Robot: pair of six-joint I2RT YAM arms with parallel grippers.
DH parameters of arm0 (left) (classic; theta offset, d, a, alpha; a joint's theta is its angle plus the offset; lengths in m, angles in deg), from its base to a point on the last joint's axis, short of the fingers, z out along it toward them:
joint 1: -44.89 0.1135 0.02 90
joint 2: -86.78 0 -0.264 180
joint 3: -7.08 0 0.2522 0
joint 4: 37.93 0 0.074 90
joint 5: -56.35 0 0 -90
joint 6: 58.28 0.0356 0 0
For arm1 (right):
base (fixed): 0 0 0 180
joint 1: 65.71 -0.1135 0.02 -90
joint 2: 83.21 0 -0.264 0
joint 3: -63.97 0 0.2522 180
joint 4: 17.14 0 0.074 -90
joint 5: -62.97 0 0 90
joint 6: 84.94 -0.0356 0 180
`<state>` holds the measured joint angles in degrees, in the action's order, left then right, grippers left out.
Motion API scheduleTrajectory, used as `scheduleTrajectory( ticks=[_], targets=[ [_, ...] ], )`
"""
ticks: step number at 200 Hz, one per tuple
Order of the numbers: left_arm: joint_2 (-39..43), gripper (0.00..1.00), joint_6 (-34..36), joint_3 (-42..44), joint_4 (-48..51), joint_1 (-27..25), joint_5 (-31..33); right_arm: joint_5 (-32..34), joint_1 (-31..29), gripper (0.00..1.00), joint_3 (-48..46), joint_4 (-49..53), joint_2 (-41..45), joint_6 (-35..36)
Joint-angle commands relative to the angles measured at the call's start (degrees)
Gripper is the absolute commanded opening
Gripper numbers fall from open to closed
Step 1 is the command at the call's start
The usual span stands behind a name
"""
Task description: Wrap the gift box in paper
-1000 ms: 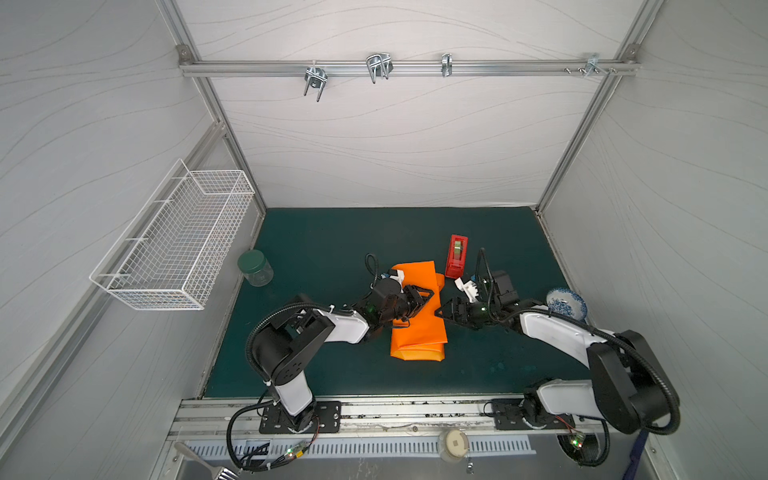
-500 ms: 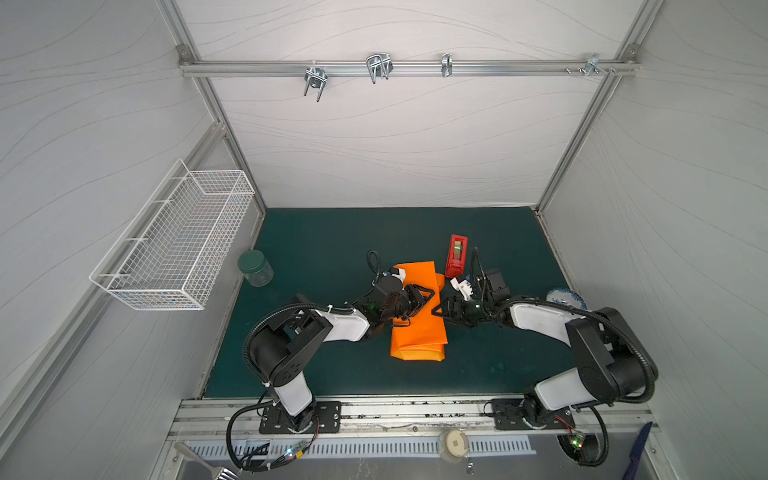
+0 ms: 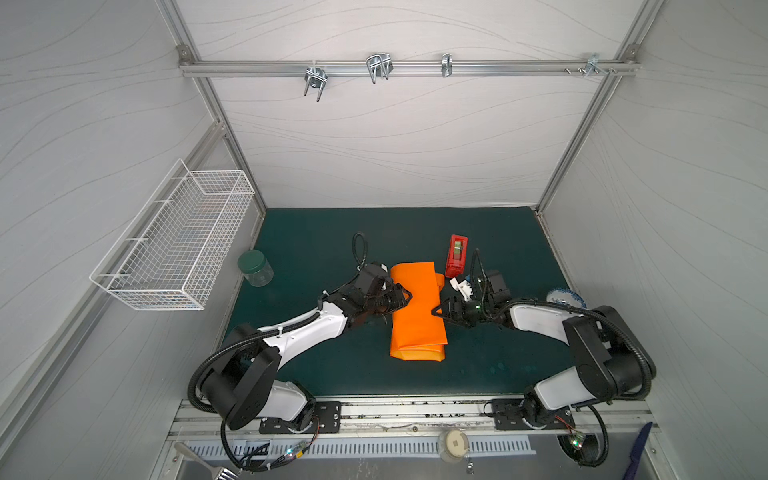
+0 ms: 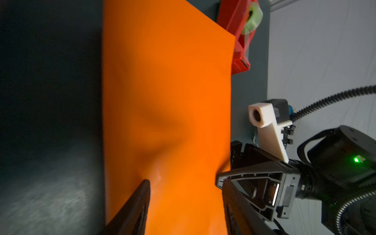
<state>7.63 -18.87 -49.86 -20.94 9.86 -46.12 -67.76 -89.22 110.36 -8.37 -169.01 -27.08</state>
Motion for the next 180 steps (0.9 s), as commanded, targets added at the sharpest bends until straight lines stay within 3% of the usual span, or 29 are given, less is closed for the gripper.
scheduleTrajectory(
  ticks=[1,64,122,180],
  targets=[
    [-1.5,0.6,7.5,-2.8,8.5,2.2,-0.1,5.3,0.0,0.7,-1.6,4.9,-1.8,0.9],
    [-9.0,0.61,11.2,-7.2,9.3,2.7,-5.4,5.5,0.0,0.69,-1.5,5.7,-1.0,1.3],
    [-11.7,0.62,12.5,-6.0,9.8,2.7,-6.7,5.0,0.3,0.71,-0.4,6.2,-0.7,1.2],
    [-12.4,0.62,14.4,-4.5,12.2,2.7,-6.5,-0.2,2.5,0.78,2.3,5.0,2.3,-1.8]
  ],
)
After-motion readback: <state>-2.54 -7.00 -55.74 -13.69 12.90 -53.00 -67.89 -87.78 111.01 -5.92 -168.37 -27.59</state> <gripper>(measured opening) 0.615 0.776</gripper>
